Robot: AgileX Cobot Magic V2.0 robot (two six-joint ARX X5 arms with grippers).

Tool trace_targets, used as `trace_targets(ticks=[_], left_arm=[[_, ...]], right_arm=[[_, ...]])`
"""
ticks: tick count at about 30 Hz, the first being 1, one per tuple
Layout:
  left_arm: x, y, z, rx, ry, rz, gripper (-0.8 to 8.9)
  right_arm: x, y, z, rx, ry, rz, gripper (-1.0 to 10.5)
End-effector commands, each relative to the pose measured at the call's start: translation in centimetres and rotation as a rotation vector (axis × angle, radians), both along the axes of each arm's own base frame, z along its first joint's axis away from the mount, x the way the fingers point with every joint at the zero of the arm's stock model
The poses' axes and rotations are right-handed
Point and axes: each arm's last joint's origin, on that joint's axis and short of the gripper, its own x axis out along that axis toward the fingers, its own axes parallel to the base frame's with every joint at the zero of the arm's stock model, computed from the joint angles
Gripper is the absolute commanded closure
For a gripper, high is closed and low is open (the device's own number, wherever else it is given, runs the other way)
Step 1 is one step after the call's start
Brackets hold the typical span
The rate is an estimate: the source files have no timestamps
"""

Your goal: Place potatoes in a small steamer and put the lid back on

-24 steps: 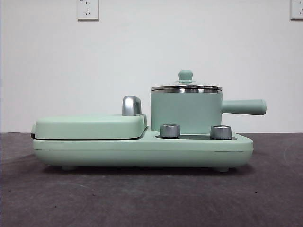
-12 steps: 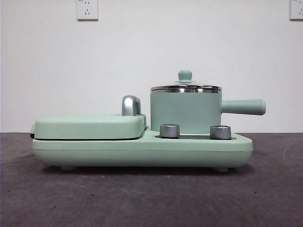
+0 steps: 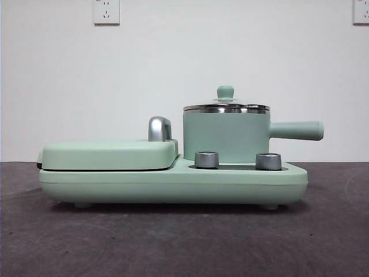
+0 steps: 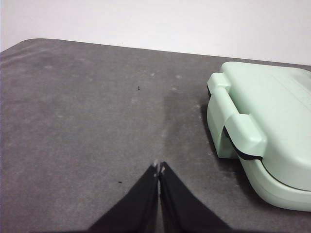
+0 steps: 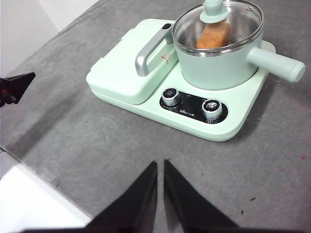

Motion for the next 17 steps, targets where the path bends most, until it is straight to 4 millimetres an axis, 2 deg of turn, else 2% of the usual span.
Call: trace_targets(ticks=[1, 17], left_arm=[[0.08, 0.01, -0.73, -0.031, 0.027, 0.009, 8.07], [0.08, 0.01, -0.72, -0.036, 0.026, 0.010, 8.07]], right_arm=[[-0.02, 0.01, 0.31, 0.014, -0.007, 0.001, 9.3], [-0.02, 0.01, 0.31, 0.014, -0.007, 0.001, 9.3]])
